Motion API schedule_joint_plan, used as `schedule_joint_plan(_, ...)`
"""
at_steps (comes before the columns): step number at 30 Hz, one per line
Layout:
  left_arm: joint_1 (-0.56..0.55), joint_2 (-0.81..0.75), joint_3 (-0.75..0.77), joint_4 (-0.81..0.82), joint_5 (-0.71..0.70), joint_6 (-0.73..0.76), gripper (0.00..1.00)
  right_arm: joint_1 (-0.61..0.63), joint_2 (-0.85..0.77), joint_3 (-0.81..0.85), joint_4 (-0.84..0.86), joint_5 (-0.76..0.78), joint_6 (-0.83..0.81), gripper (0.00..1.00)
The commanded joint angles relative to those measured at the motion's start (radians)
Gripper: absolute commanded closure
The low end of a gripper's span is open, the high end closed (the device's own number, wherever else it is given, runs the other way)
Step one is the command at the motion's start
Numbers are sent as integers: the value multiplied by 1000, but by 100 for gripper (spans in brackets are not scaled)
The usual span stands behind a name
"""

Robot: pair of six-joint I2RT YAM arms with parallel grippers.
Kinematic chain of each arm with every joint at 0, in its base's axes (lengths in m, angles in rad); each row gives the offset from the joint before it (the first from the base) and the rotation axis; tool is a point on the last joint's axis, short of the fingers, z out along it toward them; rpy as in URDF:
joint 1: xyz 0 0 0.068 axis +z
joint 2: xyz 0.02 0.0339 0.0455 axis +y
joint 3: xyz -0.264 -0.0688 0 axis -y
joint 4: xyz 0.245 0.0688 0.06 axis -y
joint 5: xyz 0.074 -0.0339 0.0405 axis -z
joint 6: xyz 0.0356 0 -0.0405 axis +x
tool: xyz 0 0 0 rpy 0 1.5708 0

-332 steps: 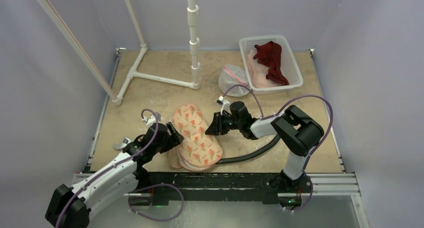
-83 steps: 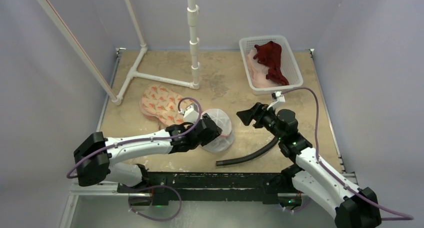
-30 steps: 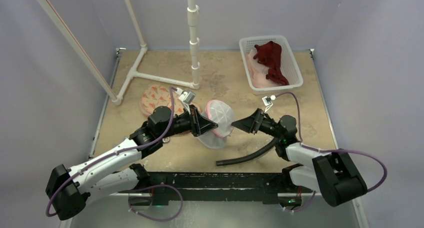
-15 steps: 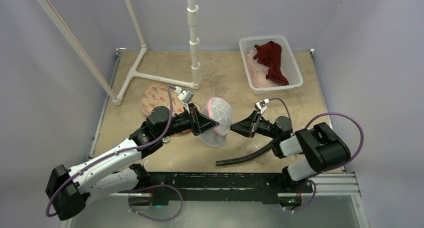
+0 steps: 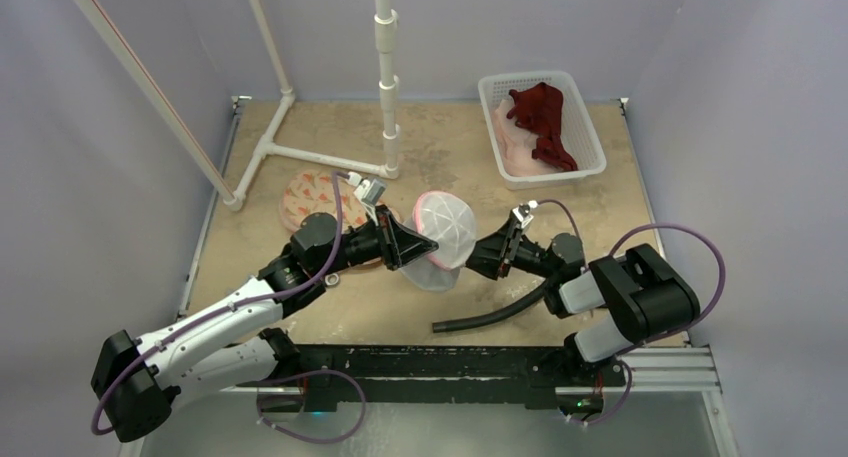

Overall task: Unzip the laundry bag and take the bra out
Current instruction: Pick up the laundry bag at the center of the board.

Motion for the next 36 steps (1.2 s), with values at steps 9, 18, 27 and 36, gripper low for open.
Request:
schedule_joint_plan(9, 5, -75, 153, -83, -135, 44, 100, -3, -350, 30, -6, 13, -274, 33)
schedule_joint_plan(18, 4, -120, 202, -103, -147, 34, 100, -3, -575, 180, -449, 54, -462, 23)
schedule_joint_plan(27, 5, -138, 207, -60, -75, 7, 100, -3, -363, 151, 98, 64, -118, 18)
schedule_joint_plan(36, 5, -140, 178, -21, -60, -18, 100, -1, -309, 191, 201, 86, -31, 22)
